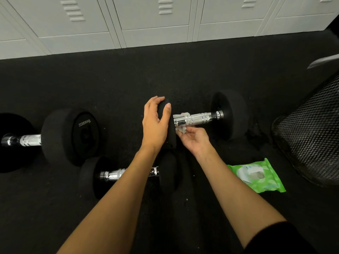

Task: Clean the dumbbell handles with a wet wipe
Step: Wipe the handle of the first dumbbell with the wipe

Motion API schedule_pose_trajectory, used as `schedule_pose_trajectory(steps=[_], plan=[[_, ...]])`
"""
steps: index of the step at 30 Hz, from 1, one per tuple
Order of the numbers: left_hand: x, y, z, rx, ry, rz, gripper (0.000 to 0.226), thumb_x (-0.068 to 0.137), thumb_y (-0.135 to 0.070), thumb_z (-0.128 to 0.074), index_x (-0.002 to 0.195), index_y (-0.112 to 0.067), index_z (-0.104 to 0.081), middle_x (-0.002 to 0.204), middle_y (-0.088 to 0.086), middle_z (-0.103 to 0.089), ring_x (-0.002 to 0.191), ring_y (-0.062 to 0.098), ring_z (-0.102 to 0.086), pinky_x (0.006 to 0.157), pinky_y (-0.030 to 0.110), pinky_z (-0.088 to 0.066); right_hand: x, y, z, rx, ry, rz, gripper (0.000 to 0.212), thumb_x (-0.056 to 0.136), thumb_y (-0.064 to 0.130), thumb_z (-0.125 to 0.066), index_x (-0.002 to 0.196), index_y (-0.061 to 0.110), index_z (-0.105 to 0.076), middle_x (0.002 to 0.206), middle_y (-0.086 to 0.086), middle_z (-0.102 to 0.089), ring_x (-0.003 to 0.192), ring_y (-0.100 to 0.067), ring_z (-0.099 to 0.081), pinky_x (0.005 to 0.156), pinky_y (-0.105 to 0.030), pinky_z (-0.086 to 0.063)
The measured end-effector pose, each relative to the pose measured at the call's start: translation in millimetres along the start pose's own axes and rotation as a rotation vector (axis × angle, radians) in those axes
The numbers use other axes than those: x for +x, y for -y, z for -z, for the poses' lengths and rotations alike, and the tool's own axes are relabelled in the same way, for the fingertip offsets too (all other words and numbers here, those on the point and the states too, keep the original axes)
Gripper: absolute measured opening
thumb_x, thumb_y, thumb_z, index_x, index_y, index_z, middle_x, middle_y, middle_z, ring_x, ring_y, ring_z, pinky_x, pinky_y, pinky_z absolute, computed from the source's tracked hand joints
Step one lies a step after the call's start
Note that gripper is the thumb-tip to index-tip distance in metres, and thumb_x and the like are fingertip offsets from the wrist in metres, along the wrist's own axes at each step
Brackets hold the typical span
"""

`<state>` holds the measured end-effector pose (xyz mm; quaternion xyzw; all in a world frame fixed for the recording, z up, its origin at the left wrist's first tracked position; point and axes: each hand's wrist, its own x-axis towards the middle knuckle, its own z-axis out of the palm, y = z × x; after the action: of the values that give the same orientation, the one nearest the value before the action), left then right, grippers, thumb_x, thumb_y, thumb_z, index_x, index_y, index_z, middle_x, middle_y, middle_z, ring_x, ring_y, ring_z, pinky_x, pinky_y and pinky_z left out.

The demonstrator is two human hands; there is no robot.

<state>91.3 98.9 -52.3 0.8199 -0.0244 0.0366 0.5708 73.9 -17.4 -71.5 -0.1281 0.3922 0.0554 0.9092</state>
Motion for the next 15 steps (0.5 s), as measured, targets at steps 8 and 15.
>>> schedule_pose_trajectory(steps=[8,15], plan=[[0.3,-0.7,-0.5,0.007,-0.012,0.001,0.03,0.096,-0.036,-0.051,0.123,-0.024,-0.055,0.133,-0.007,-0.045,0.124,0.004,-0.044,0.102,0.015,-0.035,-22.2,0.6,30.9,-0.083,0.108,-0.082,0.042,0.096,-0.009,-0.028,0.135,-0.007,-0.043,0.135,-0.03,-0.047,0.128,-0.04,-0.045,0.11,-0.047,-0.034],[2.1,-1.9,-0.2,0.004,-0.016,0.018,0.029,0.096,-0.037,-0.051,0.122,-0.025,-0.055,0.132,-0.008,-0.046,0.123,0.003,-0.045,0.108,0.03,-0.037,-11.0,1.7,11.8,-0.15,0.036,-0.035,0.043,0.095,-0.011,-0.026,0.134,-0.009,-0.041,0.125,-0.03,-0.053,0.122,-0.039,-0.05,0.09,-0.042,-0.049]])
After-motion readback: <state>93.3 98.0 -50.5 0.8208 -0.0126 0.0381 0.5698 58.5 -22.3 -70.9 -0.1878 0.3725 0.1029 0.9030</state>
